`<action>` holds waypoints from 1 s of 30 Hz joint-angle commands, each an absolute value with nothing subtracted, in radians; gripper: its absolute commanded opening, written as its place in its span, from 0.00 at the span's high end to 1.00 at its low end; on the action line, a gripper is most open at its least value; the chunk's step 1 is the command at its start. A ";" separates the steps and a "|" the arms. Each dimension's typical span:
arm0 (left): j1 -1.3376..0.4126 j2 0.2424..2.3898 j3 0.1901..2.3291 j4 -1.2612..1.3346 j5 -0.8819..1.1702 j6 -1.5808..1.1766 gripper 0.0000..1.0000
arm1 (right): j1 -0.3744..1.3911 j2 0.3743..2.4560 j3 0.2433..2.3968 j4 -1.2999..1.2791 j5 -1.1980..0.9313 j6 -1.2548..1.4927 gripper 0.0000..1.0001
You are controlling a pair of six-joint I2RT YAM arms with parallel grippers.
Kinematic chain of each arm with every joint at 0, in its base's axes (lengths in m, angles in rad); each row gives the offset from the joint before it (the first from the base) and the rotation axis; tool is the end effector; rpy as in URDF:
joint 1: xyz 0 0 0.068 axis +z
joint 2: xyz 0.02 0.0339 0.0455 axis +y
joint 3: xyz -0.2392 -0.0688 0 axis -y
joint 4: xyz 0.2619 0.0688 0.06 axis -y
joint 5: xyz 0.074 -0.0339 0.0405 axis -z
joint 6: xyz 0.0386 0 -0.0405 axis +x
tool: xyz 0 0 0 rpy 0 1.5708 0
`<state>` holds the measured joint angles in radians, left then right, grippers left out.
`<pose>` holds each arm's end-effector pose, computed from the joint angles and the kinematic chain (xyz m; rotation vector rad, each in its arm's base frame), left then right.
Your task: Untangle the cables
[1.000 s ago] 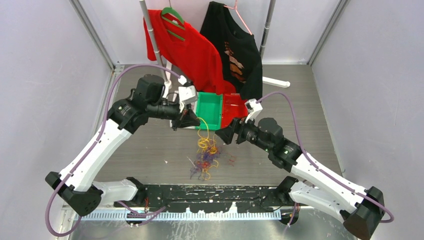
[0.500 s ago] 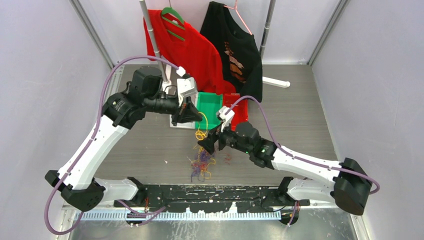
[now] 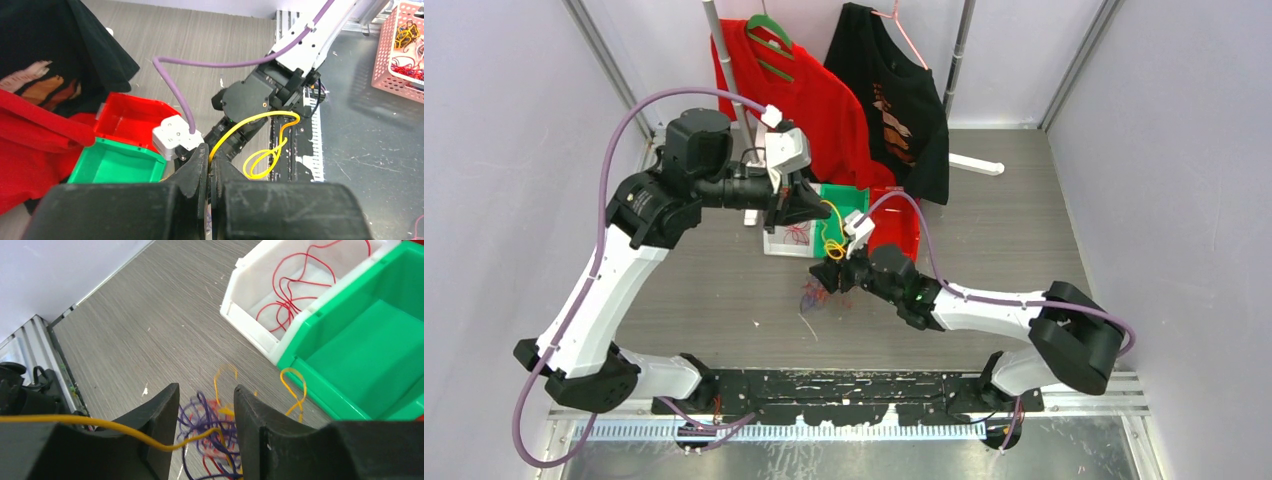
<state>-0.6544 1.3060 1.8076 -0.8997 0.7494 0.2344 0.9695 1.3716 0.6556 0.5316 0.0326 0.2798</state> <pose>0.1843 -0.1745 0.4833 1.2818 1.5220 -1.0071 0.1822 0.2634 0.2007 -0.5984 1.7396 0.8694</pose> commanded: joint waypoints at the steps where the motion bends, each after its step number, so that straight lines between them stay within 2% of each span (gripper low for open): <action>1: -0.659 1.297 1.896 -0.881 0.734 0.220 1.00 | 0.975 1.399 0.606 0.685 0.110 0.320 0.51; 7: -0.659 1.288 1.977 -0.873 0.706 0.228 1.00 | 0.977 1.444 0.537 0.723 0.142 0.355 0.52; 14: -0.659 1.283 2.069 -0.830 0.649 0.239 1.00 | 0.980 1.486 0.491 0.751 0.163 0.381 0.45; 22: -0.659 1.238 2.136 -0.640 0.513 0.296 1.00 | 0.993 1.510 0.453 0.781 0.179 0.411 0.44; 26: -0.659 1.216 2.123 -0.560 0.455 0.317 1.00 | 0.994 1.489 0.437 0.777 0.175 0.421 0.43; 30: -0.658 1.188 2.065 -0.611 0.467 0.324 1.00 | 0.995 1.388 0.449 0.684 0.178 0.421 0.35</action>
